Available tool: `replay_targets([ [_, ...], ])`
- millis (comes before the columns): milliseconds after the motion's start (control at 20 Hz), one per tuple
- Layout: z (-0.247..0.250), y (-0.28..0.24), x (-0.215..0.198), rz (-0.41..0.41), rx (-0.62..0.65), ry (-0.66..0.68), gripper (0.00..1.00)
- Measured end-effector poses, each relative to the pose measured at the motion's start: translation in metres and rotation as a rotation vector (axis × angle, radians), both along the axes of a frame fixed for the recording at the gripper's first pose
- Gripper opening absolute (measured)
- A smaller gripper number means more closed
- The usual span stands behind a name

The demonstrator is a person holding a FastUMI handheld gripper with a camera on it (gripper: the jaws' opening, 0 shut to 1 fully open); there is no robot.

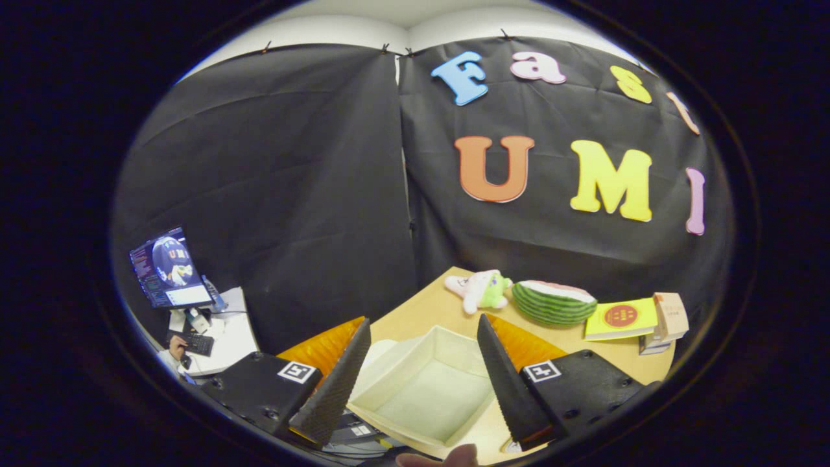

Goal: Open the storage box then place both shoes into the box .Put the left shoe in first, then the right shoe, with the right side of both shoes facing outward in a uniform manner.

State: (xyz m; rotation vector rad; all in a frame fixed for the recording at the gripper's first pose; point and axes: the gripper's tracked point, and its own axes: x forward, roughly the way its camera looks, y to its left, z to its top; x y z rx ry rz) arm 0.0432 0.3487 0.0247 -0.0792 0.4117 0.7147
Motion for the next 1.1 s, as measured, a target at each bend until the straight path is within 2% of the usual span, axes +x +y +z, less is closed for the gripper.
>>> replay_targets([
  [150, -0.012, -0.055, 0.009, -0.067, -0.041, 0.017, 1.00],
  [450, -0.079, -0.156, 0.023, -0.188, -0.127, 0.225, 1.00],
  [600, -0.125, -0.209, 0.024, -0.233, -0.234, 0.302, 1.00],
  [850, -0.209, -0.249, 0.021, -0.242, -0.340, 0.484, 1.00],
  [1100, -0.280, -0.267, 0.031, -0.274, -0.312, 0.700, 1.00],
])
